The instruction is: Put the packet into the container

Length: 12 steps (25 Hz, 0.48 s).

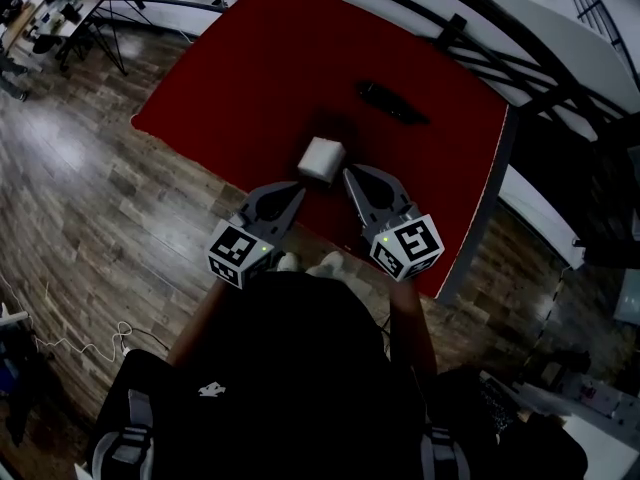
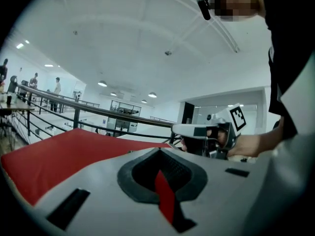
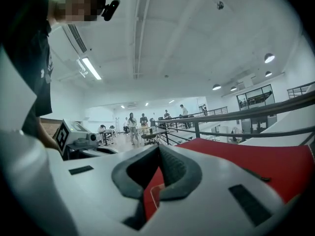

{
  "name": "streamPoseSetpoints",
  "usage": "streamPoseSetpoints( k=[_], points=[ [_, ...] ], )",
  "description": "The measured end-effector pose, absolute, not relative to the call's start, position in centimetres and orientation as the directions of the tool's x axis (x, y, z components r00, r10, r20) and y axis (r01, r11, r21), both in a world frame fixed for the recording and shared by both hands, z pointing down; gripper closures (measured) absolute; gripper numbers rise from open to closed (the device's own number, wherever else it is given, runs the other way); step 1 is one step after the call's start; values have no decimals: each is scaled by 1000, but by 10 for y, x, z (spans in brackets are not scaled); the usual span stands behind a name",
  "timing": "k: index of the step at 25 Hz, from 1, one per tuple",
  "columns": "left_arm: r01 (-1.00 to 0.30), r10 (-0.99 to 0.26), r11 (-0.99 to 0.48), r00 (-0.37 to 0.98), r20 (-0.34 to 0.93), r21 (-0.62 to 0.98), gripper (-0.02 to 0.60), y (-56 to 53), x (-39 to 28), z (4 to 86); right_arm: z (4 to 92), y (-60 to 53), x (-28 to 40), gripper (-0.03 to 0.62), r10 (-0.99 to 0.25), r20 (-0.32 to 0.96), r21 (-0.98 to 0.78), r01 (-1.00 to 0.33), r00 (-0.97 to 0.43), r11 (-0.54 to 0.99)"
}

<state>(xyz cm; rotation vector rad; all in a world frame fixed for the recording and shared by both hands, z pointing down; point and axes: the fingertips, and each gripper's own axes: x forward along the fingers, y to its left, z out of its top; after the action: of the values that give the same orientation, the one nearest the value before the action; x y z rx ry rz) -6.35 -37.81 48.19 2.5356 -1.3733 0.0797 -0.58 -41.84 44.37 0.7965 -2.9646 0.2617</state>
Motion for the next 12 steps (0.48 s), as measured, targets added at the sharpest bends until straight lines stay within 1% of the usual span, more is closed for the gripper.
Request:
streamPoseSetpoints(
  k=[2, 7, 12],
  points=[
    [-825, -817, -520, 555, 153, 220, 577, -381, -62, 478, 448, -417, -2, 572, -504, 108, -143, -515, -857, 845],
    [-825, -813, -538, 562, 154, 171, 577, -383, -54, 475, 459, -411, 3, 573, -521, 133, -147, -536, -843, 831],
    [-822, -812, -541, 566, 142, 178, 577, -384, -54, 472, 465, -405, 1, 572, -518, 142, -154, -536, -843, 830]
  ],
)
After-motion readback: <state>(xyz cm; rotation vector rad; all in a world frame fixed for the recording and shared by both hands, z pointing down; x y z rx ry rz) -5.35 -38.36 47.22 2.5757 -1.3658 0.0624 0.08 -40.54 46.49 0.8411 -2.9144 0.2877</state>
